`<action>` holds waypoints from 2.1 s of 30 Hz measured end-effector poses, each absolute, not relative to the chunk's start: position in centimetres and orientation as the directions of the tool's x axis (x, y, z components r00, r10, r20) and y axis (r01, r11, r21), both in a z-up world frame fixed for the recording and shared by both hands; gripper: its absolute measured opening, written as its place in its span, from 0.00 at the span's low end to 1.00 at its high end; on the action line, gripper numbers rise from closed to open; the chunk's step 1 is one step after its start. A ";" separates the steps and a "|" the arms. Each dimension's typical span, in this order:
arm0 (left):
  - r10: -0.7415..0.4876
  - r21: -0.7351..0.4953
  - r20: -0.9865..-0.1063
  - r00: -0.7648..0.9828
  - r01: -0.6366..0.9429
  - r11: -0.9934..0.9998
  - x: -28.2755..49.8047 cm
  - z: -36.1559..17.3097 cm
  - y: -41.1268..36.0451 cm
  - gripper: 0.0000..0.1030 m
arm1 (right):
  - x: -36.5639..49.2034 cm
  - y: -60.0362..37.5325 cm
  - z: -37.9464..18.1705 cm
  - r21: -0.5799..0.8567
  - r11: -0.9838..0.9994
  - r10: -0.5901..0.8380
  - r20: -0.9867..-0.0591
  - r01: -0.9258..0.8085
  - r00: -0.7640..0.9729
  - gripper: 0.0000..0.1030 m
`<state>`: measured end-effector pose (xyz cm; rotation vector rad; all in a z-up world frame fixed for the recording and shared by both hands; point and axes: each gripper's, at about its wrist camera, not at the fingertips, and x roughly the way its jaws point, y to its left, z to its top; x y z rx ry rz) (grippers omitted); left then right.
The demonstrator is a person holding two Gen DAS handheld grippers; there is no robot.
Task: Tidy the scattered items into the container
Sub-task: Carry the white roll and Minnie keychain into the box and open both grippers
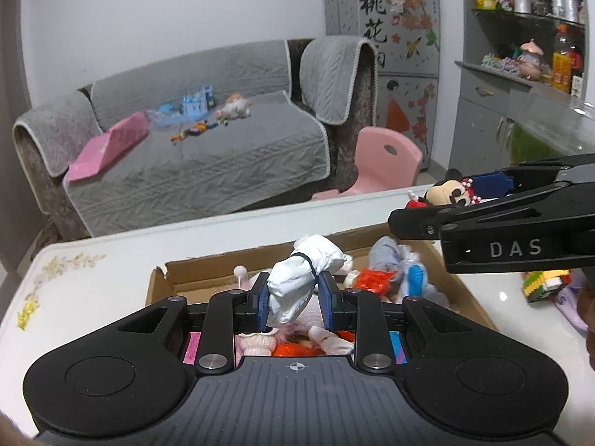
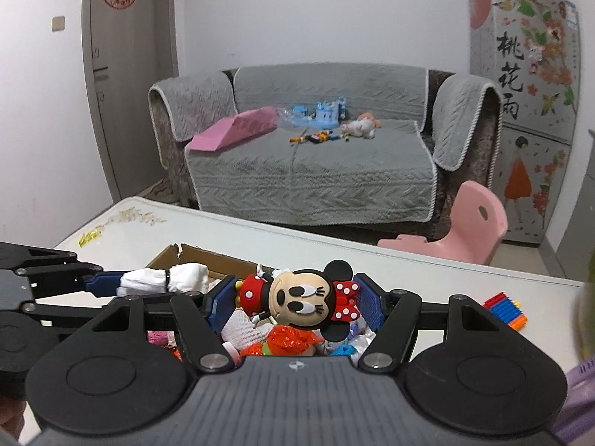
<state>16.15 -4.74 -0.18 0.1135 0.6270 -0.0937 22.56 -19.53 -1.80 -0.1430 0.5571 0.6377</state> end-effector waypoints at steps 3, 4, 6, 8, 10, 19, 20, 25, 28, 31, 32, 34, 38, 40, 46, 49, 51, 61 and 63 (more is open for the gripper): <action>-0.055 0.065 -0.611 0.790 0.119 0.991 17.4 -0.8 -4.2 0.32 | 23.1 -19.0 -2.1 0.020 0.795 0.512 -0.559 -0.607 0.652 0.62; -0.058 0.059 -0.619 0.784 0.119 0.991 17.8 -1.0 -4.0 0.32 | 23.2 -18.7 -2.3 0.014 0.794 0.507 -0.567 -0.608 0.649 0.62; -0.068 0.039 -0.634 0.770 0.119 0.992 18.5 -1.3 -3.7 0.32 | 23.8 -18.4 -2.6 0.011 0.791 0.499 -0.591 -0.612 0.635 0.62; -0.077 0.024 -0.646 0.759 0.121 0.992 19.0 -1.7 -3.4 0.32 | 24.2 -18.1 -3.2 0.000 0.789 0.486 -0.612 -0.615 0.624 0.62; -0.081 0.020 -0.655 0.751 0.124 0.992 19.4 -2.1 -3.5 0.32 | 24.4 -17.7 -3.7 -0.013 0.785 0.476 -0.628 -0.619 0.616 0.62; -0.084 0.013 -0.689 0.720 0.129 0.992 21.0 -3.7 -4.2 0.32 | 25.5 -16.8 -5.4 -0.039 0.781 0.430 -0.691 -0.624 0.581 0.62; -0.085 0.013 -0.692 0.717 0.130 0.991 21.1 -3.9 -4.3 0.32 | 25.5 -16.7 -5.5 -0.041 0.780 0.427 -0.695 -0.625 0.579 0.62; -0.083 0.008 -0.702 0.707 0.125 0.992 21.6 -4.7 -4.5 0.32 | 25.7 -16.5 -6.1 -0.046 0.776 0.418 -0.709 -0.629 0.568 0.62; -0.081 0.012 -0.706 0.704 0.126 0.992 21.7 -5.0 -4.7 0.32 | 25.8 -16.4 -6.2 -0.045 0.775 0.417 -0.713 -0.631 0.564 0.62; -0.081 0.008 -0.709 0.701 0.124 0.992 21.8 -5.3 -4.7 0.32 | 26.0 -16.4 -6.3 -0.047 0.775 0.413 -0.717 -0.630 0.562 0.62; -0.082 0.008 -0.709 0.701 0.124 0.992 21.8 -5.3 -4.7 0.32 | 26.1 -16.4 -6.4 -0.045 0.776 0.413 -0.717 -0.629 0.561 0.62; -0.082 0.008 -0.709 0.700 0.124 0.992 21.8 -5.3 -4.8 0.32 | 26.0 -16.4 -6.4 -0.046 0.776 0.413 -0.717 -0.629 0.561 0.62; -0.082 0.004 -0.709 0.701 0.121 0.993 21.9 -5.3 -4.8 0.32 | 26.2 -16.4 -6.5 -0.051 0.775 0.409 -0.720 -0.629 0.561 0.62; -0.084 -0.002 -0.710 0.700 0.116 0.993 21.9 -5.3 -4.8 0.32 | 26.1 -16.2 -6.5 -0.056 0.774 0.406 -0.721 -0.631 0.562 0.62; -0.072 -0.007 -0.721 0.690 0.097 0.995 22.2 -5.6 -4.7 0.37 | 26.4 -16.1 -6.8 -0.069 0.775 0.391 -0.729 -0.628 0.562 0.63; -0.079 -0.019 -0.728 0.681 0.095 0.995 22.0 -5.6 -4.4 0.41 | 26.1 -16.2 -6.6 -0.089 0.772 0.387 -0.720 -0.630 0.576 0.63; -0.070 -0.008 -0.718 0.692 0.093 0.996 21.3 -4.9 -4.5 0.51 | 25.4 -16.6 -5.9 -0.116 0.772 0.387 -0.695 -0.625 0.606 0.67; -0.037 0.064 -0.608 0.793 0.096 0.993 13.9 0.1 -5.3 1.00 | 20.4 -21.3 -0.6 -0.038 0.782 0.497 -0.566 -0.622 0.658 0.96; -0.053 0.048 -0.599 0.799 0.102 0.994 12.1 0.9 -5.6 1.00 | 19.3 -21.8 -0.2 -0.029 0.781 0.506 -0.557 -0.624 0.659 0.99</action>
